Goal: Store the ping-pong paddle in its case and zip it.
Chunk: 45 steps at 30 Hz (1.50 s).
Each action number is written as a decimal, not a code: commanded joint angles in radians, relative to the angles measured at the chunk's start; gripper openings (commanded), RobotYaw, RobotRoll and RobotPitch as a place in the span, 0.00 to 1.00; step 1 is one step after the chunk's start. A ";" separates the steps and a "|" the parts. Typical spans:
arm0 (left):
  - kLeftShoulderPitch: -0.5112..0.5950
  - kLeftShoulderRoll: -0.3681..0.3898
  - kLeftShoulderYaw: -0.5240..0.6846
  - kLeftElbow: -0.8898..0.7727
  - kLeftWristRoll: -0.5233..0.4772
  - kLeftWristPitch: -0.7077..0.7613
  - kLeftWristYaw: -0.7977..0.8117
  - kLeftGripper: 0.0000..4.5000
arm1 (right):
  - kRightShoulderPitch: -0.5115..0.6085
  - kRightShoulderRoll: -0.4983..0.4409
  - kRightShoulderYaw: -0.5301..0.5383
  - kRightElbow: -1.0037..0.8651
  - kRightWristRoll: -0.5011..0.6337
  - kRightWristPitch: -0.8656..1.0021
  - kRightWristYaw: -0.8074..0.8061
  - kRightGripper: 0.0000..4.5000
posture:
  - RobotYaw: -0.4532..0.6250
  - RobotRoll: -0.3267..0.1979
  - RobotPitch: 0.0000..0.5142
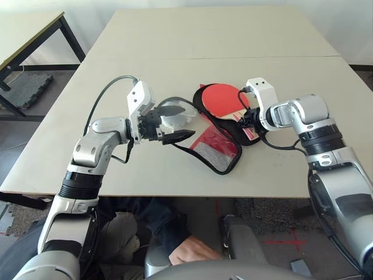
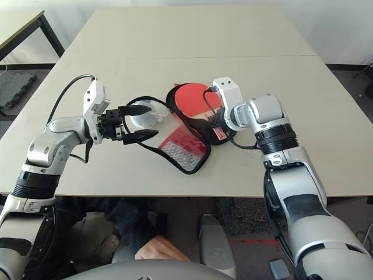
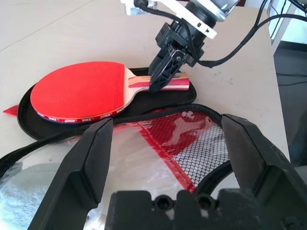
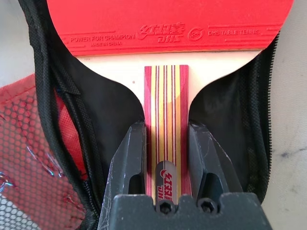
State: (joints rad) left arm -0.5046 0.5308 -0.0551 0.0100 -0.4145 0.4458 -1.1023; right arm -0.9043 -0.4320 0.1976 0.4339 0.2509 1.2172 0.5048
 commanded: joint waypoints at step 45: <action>0.106 0.326 -0.105 0.041 0.125 0.016 -0.140 1.00 | 0.150 -0.225 -0.110 -0.134 -0.015 -0.559 0.443 0.99 | 0.53 0.62 0.19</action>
State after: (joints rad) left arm -0.4174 0.8625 -0.1150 0.0801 -0.3086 0.4544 -1.2196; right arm -0.7389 -0.6430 0.1044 0.2822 0.2314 0.6892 0.9262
